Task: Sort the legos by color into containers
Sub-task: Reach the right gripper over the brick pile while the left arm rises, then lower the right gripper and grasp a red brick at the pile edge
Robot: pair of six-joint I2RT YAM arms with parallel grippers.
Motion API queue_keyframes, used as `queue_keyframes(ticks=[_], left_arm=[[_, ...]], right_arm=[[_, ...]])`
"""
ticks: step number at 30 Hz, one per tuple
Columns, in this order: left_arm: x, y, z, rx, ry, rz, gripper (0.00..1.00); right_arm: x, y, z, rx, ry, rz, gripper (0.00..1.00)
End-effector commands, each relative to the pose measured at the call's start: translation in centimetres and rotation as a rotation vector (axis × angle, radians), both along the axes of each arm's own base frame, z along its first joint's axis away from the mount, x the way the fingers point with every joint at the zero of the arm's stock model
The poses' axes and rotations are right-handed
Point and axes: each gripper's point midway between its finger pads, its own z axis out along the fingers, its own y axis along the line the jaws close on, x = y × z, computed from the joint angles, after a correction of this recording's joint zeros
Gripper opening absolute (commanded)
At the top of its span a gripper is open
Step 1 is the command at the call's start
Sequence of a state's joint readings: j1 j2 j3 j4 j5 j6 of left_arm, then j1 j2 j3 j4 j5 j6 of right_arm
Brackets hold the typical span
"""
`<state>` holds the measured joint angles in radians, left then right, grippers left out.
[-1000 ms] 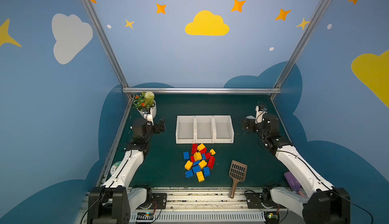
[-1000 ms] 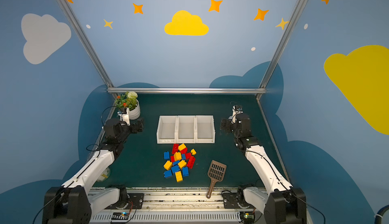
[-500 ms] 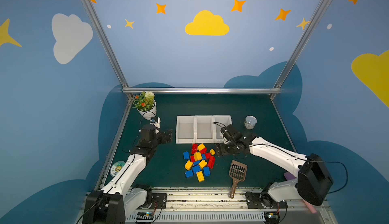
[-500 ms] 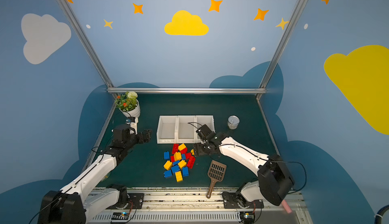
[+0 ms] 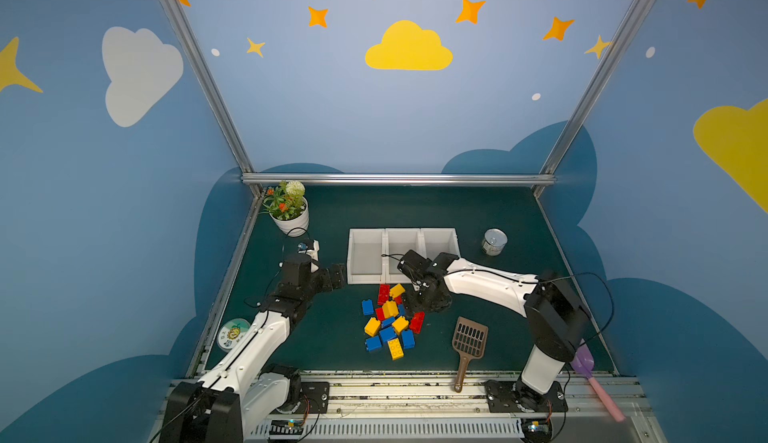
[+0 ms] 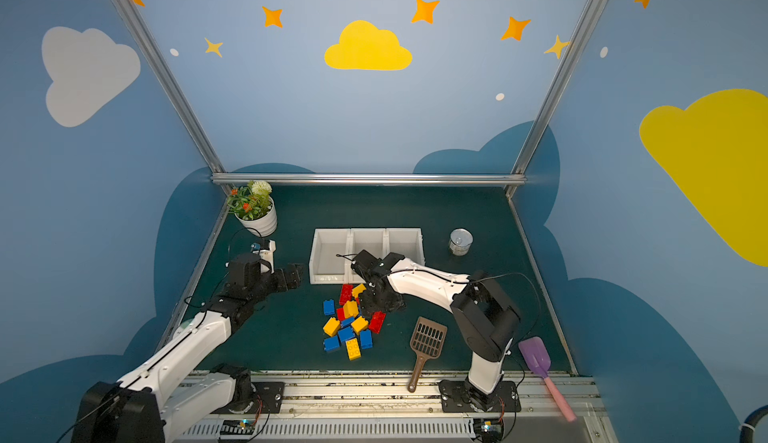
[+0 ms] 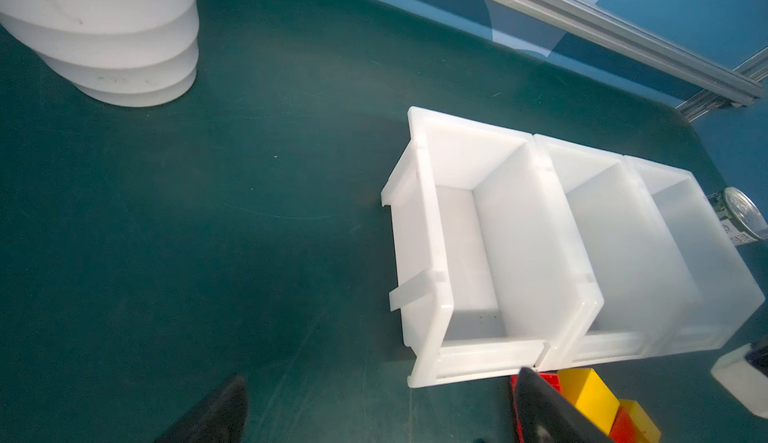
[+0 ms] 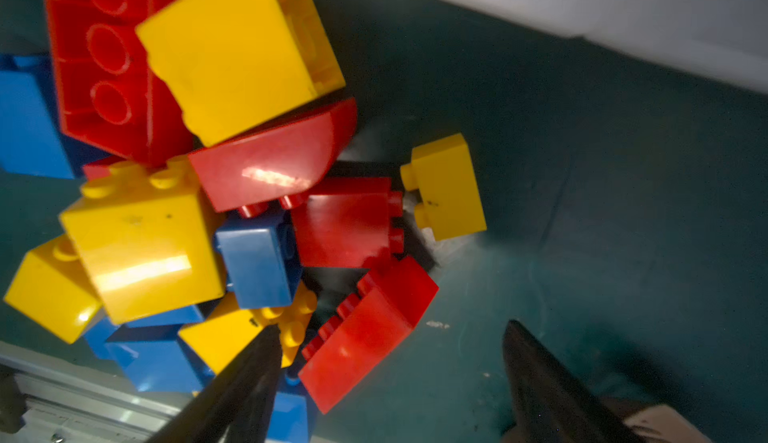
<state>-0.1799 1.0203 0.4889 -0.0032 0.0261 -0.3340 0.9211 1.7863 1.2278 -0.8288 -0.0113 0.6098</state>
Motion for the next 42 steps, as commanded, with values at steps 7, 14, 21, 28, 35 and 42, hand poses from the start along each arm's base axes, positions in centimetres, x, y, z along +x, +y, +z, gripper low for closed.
queue_keyframes(ticks=[7,14,21,28,35,42], left_arm=[[-0.6,-0.2,-0.7,-0.017,0.018,0.006,1.0],[-0.7,-0.3,-0.8,-0.023,0.021,0.011,1.0],[-0.9,-0.3,-1.0,-0.03,0.026,0.012,1.0],[-1.2,-0.3,-1.2,-0.037,0.027,0.014,1.0],[-1.7,-0.3,-1.4,-0.046,0.026,0.019,1.0],[-1.8,-0.3,-1.7,-0.053,0.033,0.025,1.0]], right_arm=[[-0.6,-3.4,-0.4,-0.118,0.024,-0.086,0.76],[-1.0,-3.6,0.0,-0.068,0.025,-0.112,0.71],[-1.7,-2.0,0.0,-0.046,0.027,-0.066,0.75],[-2.6,-2.3,-0.7,-0.075,0.062,-0.082,0.73],[-3.3,-3.2,-1.5,-0.11,0.087,-0.113,0.66],[-3.3,-3.6,-1.8,-0.102,0.095,-0.134,0.53]])
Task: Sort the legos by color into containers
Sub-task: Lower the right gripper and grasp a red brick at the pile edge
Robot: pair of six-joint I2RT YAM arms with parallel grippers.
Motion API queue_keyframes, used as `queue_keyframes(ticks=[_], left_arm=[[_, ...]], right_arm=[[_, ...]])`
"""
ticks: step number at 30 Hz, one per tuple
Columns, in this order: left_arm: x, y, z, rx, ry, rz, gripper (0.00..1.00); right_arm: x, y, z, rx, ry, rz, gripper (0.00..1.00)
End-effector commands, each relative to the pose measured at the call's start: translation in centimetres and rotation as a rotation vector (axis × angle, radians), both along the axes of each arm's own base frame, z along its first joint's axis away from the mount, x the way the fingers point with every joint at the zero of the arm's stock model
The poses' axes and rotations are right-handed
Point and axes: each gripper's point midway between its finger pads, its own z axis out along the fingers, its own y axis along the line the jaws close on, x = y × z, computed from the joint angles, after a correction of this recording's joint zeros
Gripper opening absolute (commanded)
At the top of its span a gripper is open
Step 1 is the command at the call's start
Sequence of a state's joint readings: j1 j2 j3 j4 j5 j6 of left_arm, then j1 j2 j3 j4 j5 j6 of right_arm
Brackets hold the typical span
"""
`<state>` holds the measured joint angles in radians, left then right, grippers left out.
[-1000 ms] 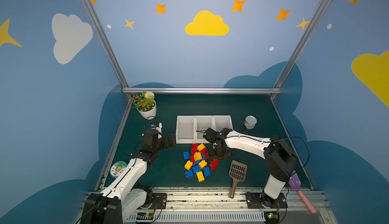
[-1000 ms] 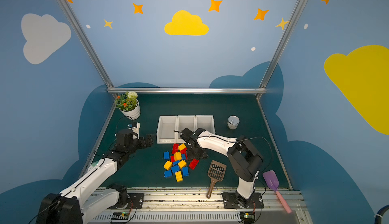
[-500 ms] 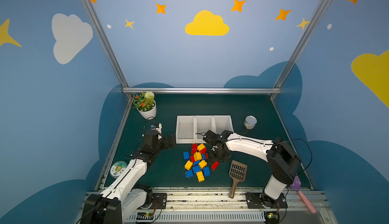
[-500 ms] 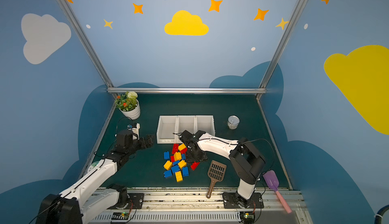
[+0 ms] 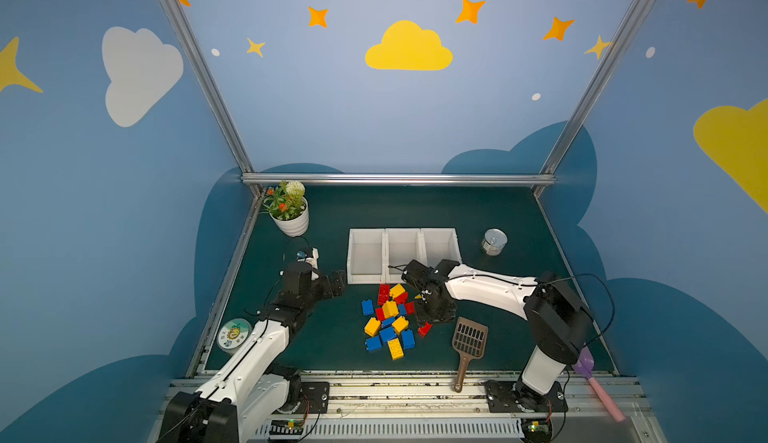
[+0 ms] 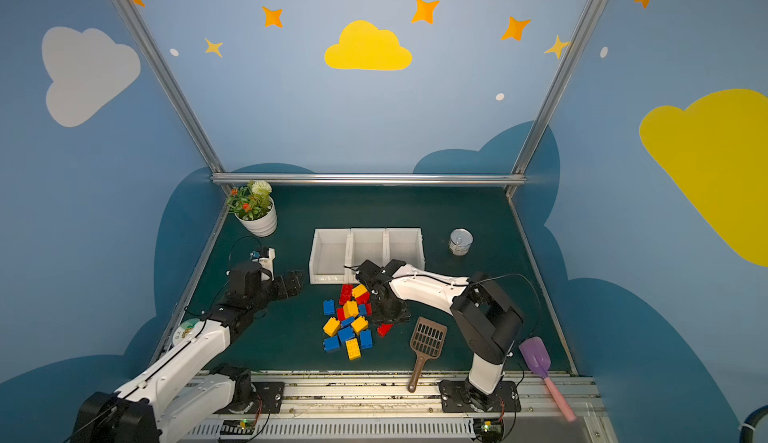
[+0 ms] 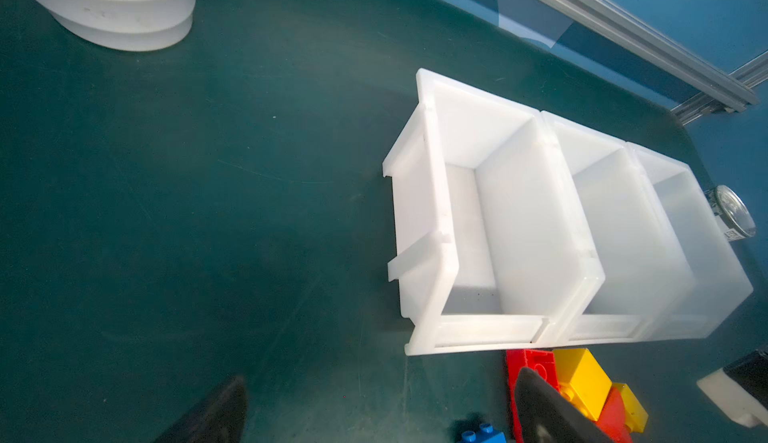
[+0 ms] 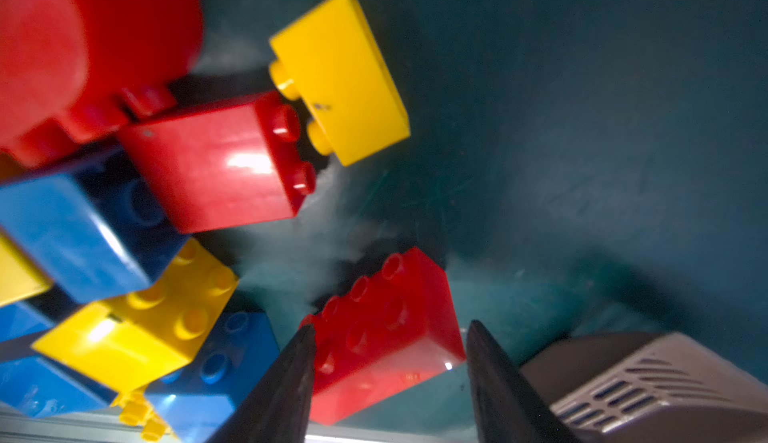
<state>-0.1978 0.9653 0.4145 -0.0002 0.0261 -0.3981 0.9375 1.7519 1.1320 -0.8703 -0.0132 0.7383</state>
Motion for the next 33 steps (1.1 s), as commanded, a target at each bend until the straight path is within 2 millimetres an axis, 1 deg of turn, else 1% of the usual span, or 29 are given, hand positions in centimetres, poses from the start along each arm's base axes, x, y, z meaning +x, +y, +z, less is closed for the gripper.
queue_keyframes(ticks=[1,6,11,13,15,16,17,20,21,22,25,29,33], left_arm=[[-0.1,0.0,-0.1,-0.007,0.001,0.006,1.0],[-0.1,0.0,-0.1,-0.011,0.003,0.008,1.0],[0.1,0.0,0.0,-0.01,0.005,0.011,1.0],[0.1,-0.1,0.0,-0.012,0.007,0.011,1.0],[0.2,-0.1,0.0,-0.012,0.008,0.011,1.0],[0.2,-0.1,0.1,-0.012,0.007,0.011,1.0],[0.2,-0.1,0.0,-0.013,0.008,0.011,1.0],[0.2,-0.1,0.0,-0.012,0.008,0.011,1.0],[0.2,-0.1,0.0,-0.013,0.009,0.013,1.0],[0.1,-0.1,0.0,-0.013,0.009,0.013,1.0],[0.0,-0.1,-0.1,-0.016,0.011,0.014,1.0],[-0.1,-0.1,-0.2,-0.018,0.012,0.012,1.0],[-0.2,-0.1,-0.3,-0.019,0.015,0.009,1.0]], right_arm=[[-0.4,-0.8,-0.5,-0.016,0.026,-0.024,0.51],[0.1,-0.7,-0.4,0.001,0.021,-0.037,0.41],[1.0,-0.4,-0.2,0.024,0.002,-0.045,0.3],[1.4,-0.4,-0.1,0.028,-0.004,-0.047,0.28],[1.6,-0.5,-0.1,0.033,-0.006,-0.053,0.27],[1.7,-0.5,-0.1,0.036,-0.008,-0.052,0.28],[1.7,-0.5,0.0,0.037,-0.011,-0.052,0.33],[1.7,-0.8,0.3,0.029,-0.022,-0.055,0.53],[1.7,-0.8,0.5,0.027,-0.027,-0.055,0.57],[1.7,-0.9,0.6,0.023,-0.03,-0.057,0.61],[1.4,-1.2,0.6,0.013,-0.026,-0.065,0.69],[0.7,-0.9,0.7,0.015,-0.022,-0.056,0.72],[-0.1,-0.2,1.0,0.025,-0.023,-0.027,0.7]])
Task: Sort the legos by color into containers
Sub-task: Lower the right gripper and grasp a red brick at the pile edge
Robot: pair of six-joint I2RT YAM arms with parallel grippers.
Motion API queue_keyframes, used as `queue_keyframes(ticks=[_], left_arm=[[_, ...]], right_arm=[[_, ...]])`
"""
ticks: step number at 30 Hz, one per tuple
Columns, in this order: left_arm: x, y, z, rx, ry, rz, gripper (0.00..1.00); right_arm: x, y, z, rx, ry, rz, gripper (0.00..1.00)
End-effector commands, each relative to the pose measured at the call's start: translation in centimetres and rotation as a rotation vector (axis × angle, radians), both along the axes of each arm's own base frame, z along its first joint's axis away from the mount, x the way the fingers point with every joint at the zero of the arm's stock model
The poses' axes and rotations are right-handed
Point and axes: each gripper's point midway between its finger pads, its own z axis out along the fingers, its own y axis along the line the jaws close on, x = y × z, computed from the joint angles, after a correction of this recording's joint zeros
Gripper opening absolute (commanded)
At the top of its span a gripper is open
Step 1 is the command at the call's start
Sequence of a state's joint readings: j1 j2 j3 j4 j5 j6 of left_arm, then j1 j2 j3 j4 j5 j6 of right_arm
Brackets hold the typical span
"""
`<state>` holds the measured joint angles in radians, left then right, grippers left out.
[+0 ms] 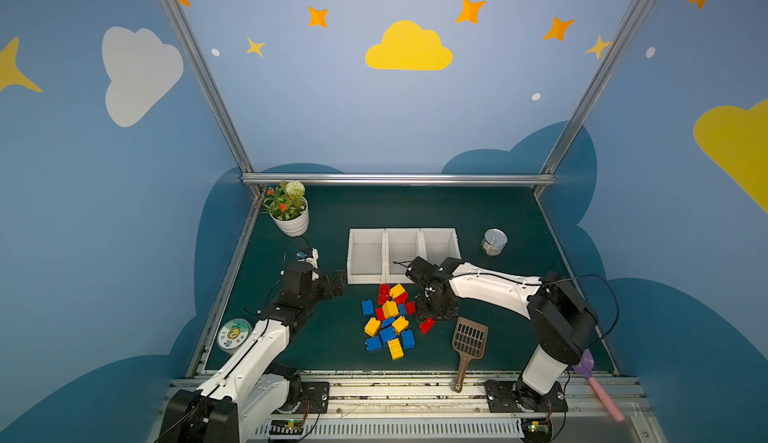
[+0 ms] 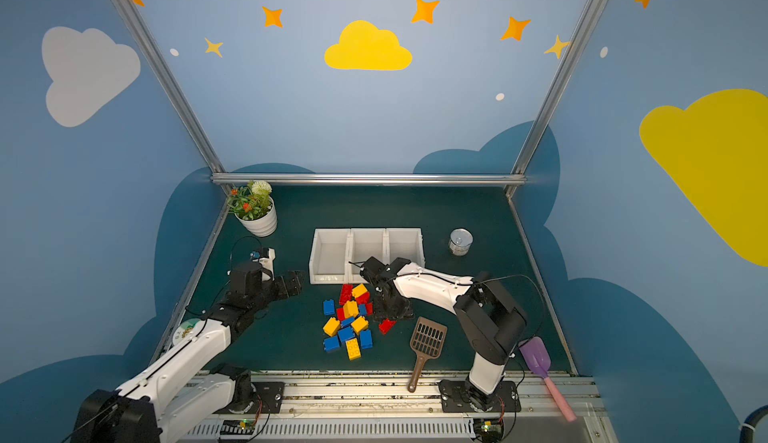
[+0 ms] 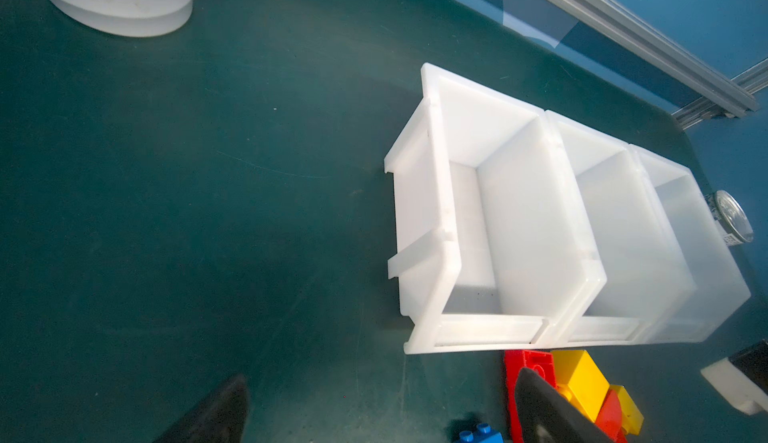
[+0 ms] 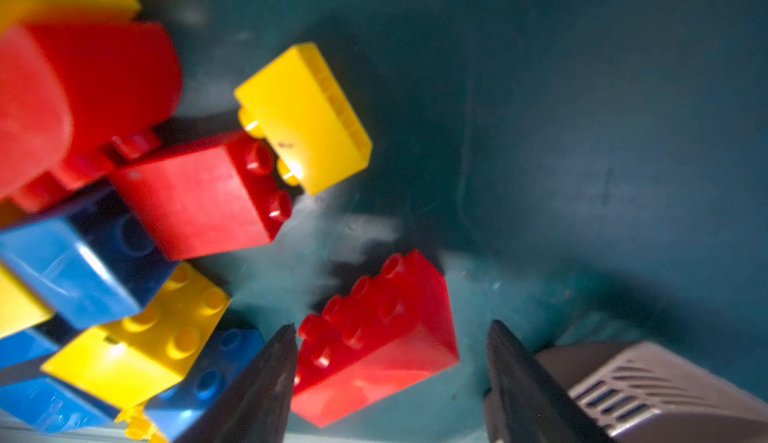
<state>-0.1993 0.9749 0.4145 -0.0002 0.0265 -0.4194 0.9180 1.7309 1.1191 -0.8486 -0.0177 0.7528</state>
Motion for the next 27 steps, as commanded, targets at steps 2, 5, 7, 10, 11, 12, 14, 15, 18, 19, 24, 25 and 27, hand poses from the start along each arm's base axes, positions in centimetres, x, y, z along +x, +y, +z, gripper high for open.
queue_keyframes(ticks=[2,5,7,10,11,12,14,15,18,19,24,25,27], left_arm=[[-0.3,-0.2,-0.3,-0.007,0.008,-0.004,1.0],[-0.3,-0.2,-0.5,-0.015,0.012,-0.001,1.0],[-0.4,-0.3,-0.5,-0.017,0.013,-0.002,1.0],[-0.4,-0.2,-0.5,-0.017,0.012,0.001,1.0],[-0.4,-0.2,-0.4,-0.016,0.01,0.002,1.0],[-0.3,-0.2,-0.4,-0.016,0.008,0.003,1.0],[-0.4,-0.2,-0.4,-0.015,0.01,0.003,1.0],[-0.4,-0.2,-0.4,-0.015,0.009,0.004,1.0],[-0.4,-0.2,-0.5,-0.015,0.01,0.004,1.0],[-0.3,-0.2,-0.3,-0.016,0.006,0.004,1.0],[-0.3,-0.2,-0.4,-0.017,0.007,0.003,1.0],[-0.3,-0.2,-0.4,-0.016,0.007,0.003,1.0],[-0.3,-0.1,-0.3,-0.015,0.005,0.006,1.0]], right_arm=[[-0.8,0.1,0.4,0.008,0.001,0.011,0.67],[-0.6,0.6,-0.1,0.021,0.015,0.024,0.63],[-0.1,0.8,-0.3,0.007,0.011,0.029,0.59],[0.7,0.6,-0.4,-0.014,-0.005,0.022,0.47],[0.9,0.5,-0.3,-0.016,-0.01,0.017,0.43],[1.1,0.4,-0.4,-0.019,-0.01,0.01,0.4],[1.2,0.1,-0.5,-0.025,-0.007,-0.006,0.38],[1.2,-0.1,-0.6,-0.028,-0.005,-0.013,0.38],[1.4,-0.4,-0.7,-0.029,-0.008,-0.027,0.33],[1.5,-0.6,-0.7,-0.03,-0.011,-0.032,0.31],[1.7,-0.8,0.0,-0.019,-0.031,-0.037,0.19],[1.8,-0.8,0.4,-0.011,-0.041,-0.033,0.17],[2.1,-0.8,1.2,0.0,-0.064,-0.032,0.14]])
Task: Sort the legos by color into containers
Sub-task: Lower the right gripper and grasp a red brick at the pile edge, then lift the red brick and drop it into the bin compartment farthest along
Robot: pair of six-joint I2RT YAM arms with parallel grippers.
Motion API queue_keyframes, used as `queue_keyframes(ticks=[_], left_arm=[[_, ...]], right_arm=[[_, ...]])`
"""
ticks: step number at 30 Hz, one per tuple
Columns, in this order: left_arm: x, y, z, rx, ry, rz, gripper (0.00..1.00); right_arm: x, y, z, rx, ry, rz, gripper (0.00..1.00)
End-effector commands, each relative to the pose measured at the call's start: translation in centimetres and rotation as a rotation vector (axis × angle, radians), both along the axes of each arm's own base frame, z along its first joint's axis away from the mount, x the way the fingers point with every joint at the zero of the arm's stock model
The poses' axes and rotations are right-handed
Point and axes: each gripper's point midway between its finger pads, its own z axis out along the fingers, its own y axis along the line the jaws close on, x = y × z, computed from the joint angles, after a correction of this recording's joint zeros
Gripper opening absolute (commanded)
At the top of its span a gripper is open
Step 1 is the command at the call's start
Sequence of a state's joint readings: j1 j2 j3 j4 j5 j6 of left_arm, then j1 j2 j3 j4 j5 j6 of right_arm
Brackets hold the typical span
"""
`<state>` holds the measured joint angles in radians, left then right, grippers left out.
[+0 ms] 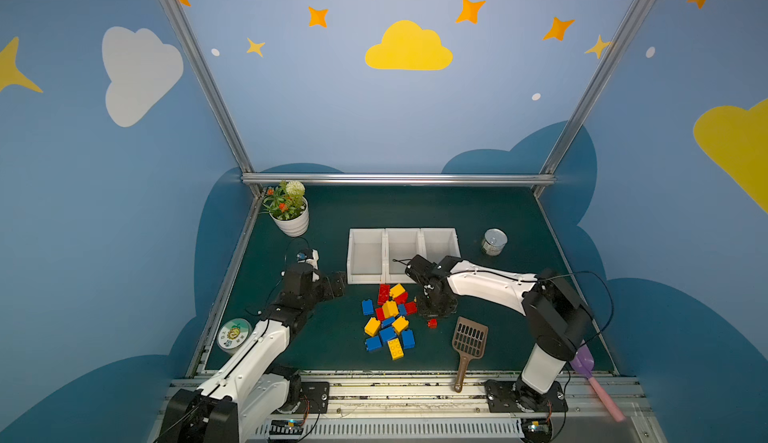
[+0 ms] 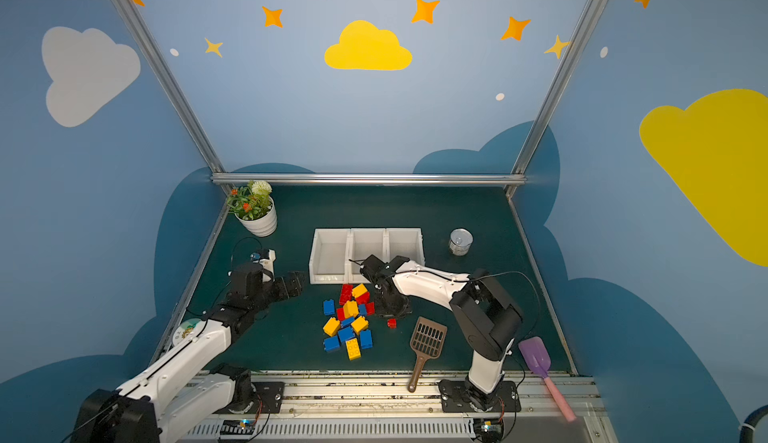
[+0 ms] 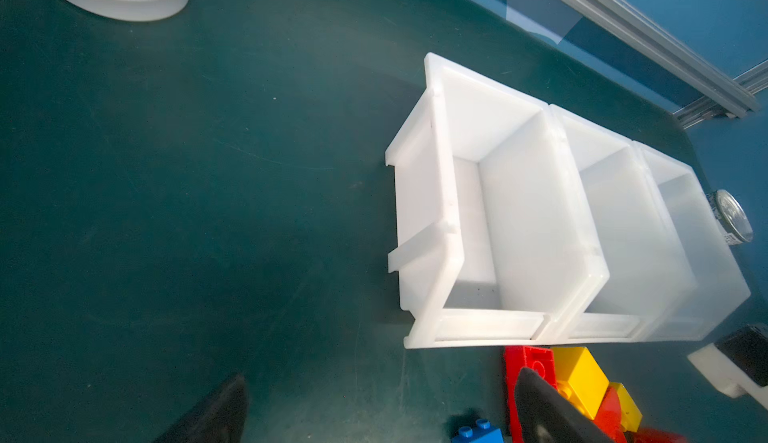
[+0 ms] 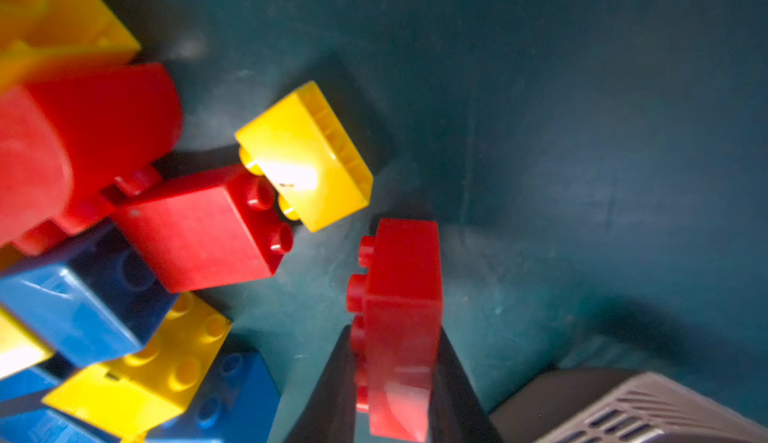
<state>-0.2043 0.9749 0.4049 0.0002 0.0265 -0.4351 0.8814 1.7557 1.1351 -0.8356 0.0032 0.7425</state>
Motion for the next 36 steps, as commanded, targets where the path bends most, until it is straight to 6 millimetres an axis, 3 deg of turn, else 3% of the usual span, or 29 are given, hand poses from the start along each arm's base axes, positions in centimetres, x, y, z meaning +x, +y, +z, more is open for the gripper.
queue_keyframes(ticks=[1,6,13,18,23,25,31,36], left_arm=[[0.0,0.0,0.1,-0.005,-0.008,0.003,1.0],[-0.1,0.0,0.2,-0.006,-0.012,0.004,1.0],[-0.1,-0.2,0.3,-0.015,-0.009,-0.004,1.0],[0.0,-0.5,0.2,-0.028,-0.002,-0.014,1.0],[0.0,-0.9,0.3,-0.037,0.002,-0.028,1.0],[-0.1,-0.9,0.2,-0.039,0.005,-0.031,1.0],[-0.3,-1.5,0.2,-0.037,0.006,-0.055,1.0],[-0.6,-2.6,0.3,-0.022,0.019,-0.108,0.99]], right_arm=[[0.6,-0.5,2.0,0.012,-0.056,0.0,0.14],[2.5,-0.7,5.2,0.032,-0.129,0.031,0.13],[9.2,-2.5,8.5,0.054,-0.231,0.018,0.13],[14.3,-2.4,7.5,0.073,-0.246,-0.018,0.14],[17.6,-1.5,6.1,0.098,-0.225,-0.027,0.14],[18.2,-1.2,5.7,0.094,-0.219,-0.02,0.17],[18.9,-1.6,5.2,0.081,-0.207,-0.027,0.42],[18.4,-2.1,5.6,0.081,-0.207,-0.032,0.49]])
